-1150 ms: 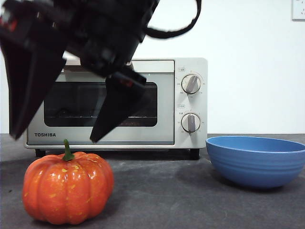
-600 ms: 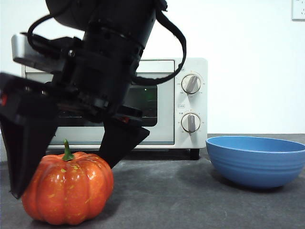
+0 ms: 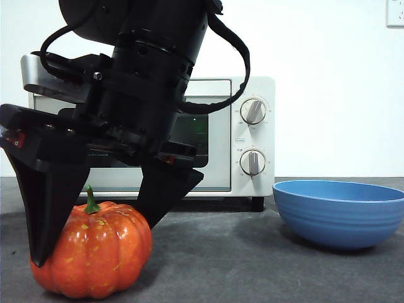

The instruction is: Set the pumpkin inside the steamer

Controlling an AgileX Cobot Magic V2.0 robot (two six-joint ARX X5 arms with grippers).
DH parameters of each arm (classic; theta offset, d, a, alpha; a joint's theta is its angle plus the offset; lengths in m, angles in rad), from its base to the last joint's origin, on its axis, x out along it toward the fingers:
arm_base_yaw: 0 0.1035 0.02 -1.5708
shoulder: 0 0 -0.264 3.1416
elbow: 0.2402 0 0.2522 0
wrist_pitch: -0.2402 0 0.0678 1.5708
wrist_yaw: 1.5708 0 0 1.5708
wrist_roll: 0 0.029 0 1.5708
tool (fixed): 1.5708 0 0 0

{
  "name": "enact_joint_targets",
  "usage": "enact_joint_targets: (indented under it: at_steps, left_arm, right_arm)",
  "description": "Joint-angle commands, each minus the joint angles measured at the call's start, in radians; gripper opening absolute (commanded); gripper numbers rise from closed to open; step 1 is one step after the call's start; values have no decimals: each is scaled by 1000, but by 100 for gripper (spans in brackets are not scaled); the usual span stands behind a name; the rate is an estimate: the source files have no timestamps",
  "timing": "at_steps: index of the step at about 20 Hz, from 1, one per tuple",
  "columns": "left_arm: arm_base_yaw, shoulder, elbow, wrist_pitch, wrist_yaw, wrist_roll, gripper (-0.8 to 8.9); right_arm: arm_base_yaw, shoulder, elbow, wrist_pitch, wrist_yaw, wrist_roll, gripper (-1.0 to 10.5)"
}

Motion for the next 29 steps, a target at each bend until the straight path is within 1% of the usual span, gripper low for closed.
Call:
enact_joint_targets:
  at_steps: [1, 3, 4, 6, 8, 10, 11, 13, 15, 19, 22, 23, 25, 29]
  left_arm:
    - [-2, 5, 24, 8, 5, 6, 8]
    - [-2, 5, 24, 8, 5, 6, 8]
    - [-2, 5, 24, 8, 5, 6, 8]
    - [-2, 5, 24, 8, 5, 6, 8]
    - [-2, 5, 24, 8, 5, 6, 8]
    - [-2, 5, 24, 8, 5, 7, 8]
    - [-2, 5, 24, 8, 5, 7, 8]
    - [-2, 5, 24, 8, 5, 7, 8]
    - [-2, 5, 24, 8, 5, 7, 8]
    - [-2, 5, 24, 8, 5, 11, 8]
    - [-2, 5, 24, 8, 5, 11, 8]
    - [-2, 5, 24, 8, 5, 11, 8]
    - [-2, 5, 24, 7, 5, 11, 8]
    - [-2, 5, 24, 8, 5, 11, 8]
  right_arm:
    - [21, 28, 19, -4, 12, 18, 360]
    - [21, 10, 23, -16, 31, 19, 359]
    - [21, -11, 27, -28, 60, 17, 359]
    - [19, -70, 36, -45, 106, 8, 359]
    - [6, -150, 38, -68, 126, 5, 359]
    - [-27, -231, 38, -124, 176, 0, 359]
    - [-59, -274, 38, -172, 200, -6, 359]
    - [-135, -338, 36, -254, 220, -11, 359]
    - [-218, -389, 17, -284, 218, -12, 359]
    - [-362, -462, -91, -260, 212, -15, 359]
    - [-453, -478, -198, -188, 146, -19, 359]
    - [-480, -477, -232, -158, 142, -20, 359]
    - [-513, -475, -281, -115, 135, -19, 359]
    - [-539, -475, -354, -35, 132, -19, 360]
